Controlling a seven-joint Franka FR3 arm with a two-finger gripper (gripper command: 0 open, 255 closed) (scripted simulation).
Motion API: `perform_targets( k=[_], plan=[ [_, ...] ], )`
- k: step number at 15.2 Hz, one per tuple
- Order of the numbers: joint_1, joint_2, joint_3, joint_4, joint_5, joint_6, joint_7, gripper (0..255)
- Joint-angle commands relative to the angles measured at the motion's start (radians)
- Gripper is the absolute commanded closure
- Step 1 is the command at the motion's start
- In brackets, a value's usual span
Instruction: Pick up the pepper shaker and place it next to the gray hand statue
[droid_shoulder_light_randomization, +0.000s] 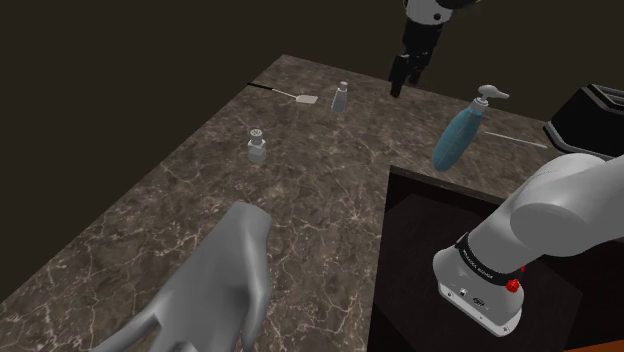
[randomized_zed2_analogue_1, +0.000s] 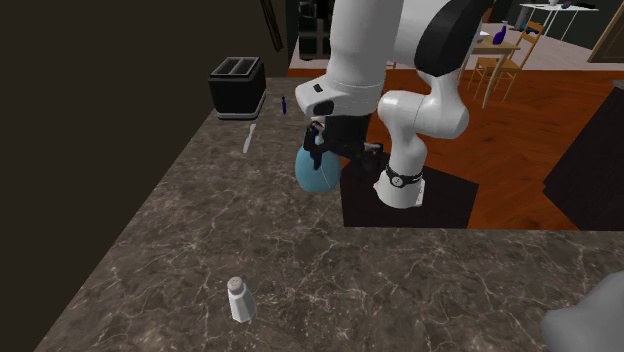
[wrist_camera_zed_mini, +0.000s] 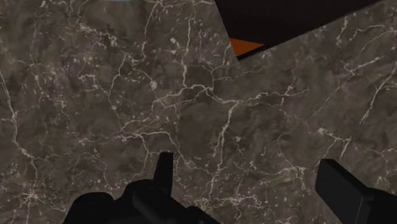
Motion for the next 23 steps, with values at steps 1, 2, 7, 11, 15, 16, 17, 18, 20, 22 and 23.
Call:
perform_targets(
  k=[1,2,7,11,15,16,17,18,20,22,23],
  plan=[
    [-0.001,0.064,-0.014,0.022,0.000,0.064,-0.015,0],
    [-0.002,0.097,-0.021,0.036,0.001,0.094,-0.022,0],
    [-0.002,0.268,-0.051,0.125,0.020,0.226,-0.066,0],
    [-0.004,0.408,-0.068,0.220,0.051,0.309,-0.107,0],
    [-0.011,0.548,-0.077,0.336,0.093,0.371,-0.153,0],
    [-0.014,0.583,-0.078,0.368,0.105,0.384,-0.164,0],
    [-0.017,0.619,-0.078,0.402,0.117,0.394,-0.176,0],
    [-0.021,0.654,-0.077,0.437,0.128,0.403,-0.187,0],
    [-0.031,0.725,-0.074,0.511,0.152,0.418,-0.209,0],
    [-0.032,0.736,-0.073,0.511,0.154,0.429,-0.211,0],
    [-0.033,0.744,-0.072,0.509,0.155,0.439,-0.212,0]
  ],
)
